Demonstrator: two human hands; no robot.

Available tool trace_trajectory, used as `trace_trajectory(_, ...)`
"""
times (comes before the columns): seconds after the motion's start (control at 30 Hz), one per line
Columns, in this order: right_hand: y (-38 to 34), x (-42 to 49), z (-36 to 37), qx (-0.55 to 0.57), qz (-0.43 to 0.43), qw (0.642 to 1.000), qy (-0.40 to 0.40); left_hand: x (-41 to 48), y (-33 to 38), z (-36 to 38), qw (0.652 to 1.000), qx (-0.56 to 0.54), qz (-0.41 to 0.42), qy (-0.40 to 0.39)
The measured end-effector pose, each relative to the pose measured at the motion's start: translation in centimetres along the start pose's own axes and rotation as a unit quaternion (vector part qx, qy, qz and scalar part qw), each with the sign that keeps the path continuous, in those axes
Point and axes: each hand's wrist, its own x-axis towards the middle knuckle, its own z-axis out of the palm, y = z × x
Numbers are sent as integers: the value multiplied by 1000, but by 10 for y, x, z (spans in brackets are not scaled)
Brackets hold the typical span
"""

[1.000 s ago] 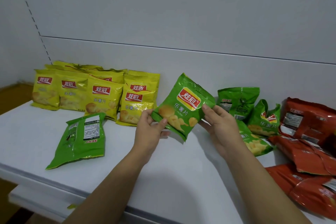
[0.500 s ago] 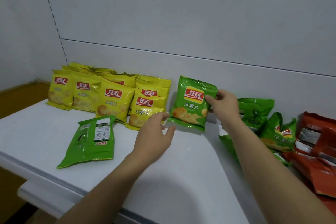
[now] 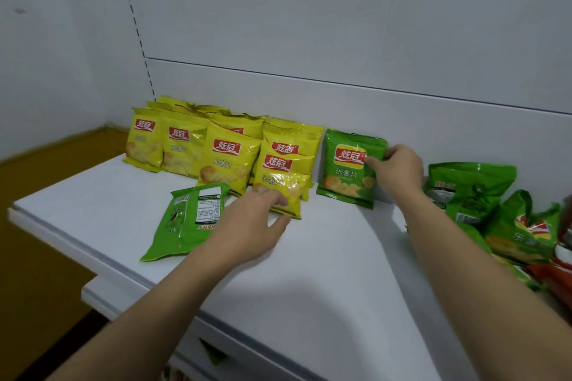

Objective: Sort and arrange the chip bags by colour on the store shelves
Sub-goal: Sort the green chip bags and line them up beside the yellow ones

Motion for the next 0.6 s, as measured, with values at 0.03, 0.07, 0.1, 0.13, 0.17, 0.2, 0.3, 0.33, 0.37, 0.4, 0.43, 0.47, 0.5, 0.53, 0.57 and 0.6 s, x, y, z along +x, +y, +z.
trace_trajectory(0.03,-2,-3,-2,-5,9,1000,6,-1,-2,-2,1000,5,0,-5)
trace_trajectory(0.07,-4,-6,-3,-11,13,1000,17,-1,-4,-4,1000,12,1,-8)
trace_trajectory(0.1,-5,-7,-5,-16,15,999,28,-1,-5,-7,1000,19,1,-10)
trace_trajectory(0.13,-5,-9,-6,-22,16,999,39,0,-6,-9,1000,25,2,-10)
trace_trajectory(0.17,-7,-11,-8,-28,18,999,43,0,-7,-12,1000,28,3,-11)
trace_trajectory(0.2,-8,-12,-10,-35,17,998,41,-1,-8,-15,1000,30,3,-10)
trace_trajectory(0.3,-16,-21,-17,-49,-1,999,19,-5,-16,-27,999,40,7,-4)
trace_trajectory(0.33,-19,-26,-19,-51,-13,998,19,-7,-20,-31,999,42,5,-4)
trace_trajectory(0.37,-23,-33,-20,-54,-28,998,20,-9,-25,-36,999,42,3,-4)
trace_trajectory(0.4,-27,-41,-20,-58,-45,997,22,-10,-30,-40,999,44,1,-6)
trace_trajectory(0.43,-31,-51,-19,-63,-58,996,23,-11,-36,-44,999,50,-1,-10)
trace_trajectory(0.47,-37,-61,-17,-68,-69,995,22,-13,-42,-49,998,58,-5,-16)
trace_trajectory(0.5,-43,-74,-13,-73,-79,994,16,-14,-48,-52,998,66,-9,-20)
trace_trajectory(0.53,-48,-87,-7,-79,-91,993,8,-16,-54,-56,997,72,-15,-21)
trace_trajectory(0.57,-54,-101,-1,-86,-103,991,-7,-18,-61,-60,997,76,-23,-22)
trace_trajectory(0.6,-60,-114,6,-93,-116,989,-28,-20,-67,-63,996,82,-30,-23)
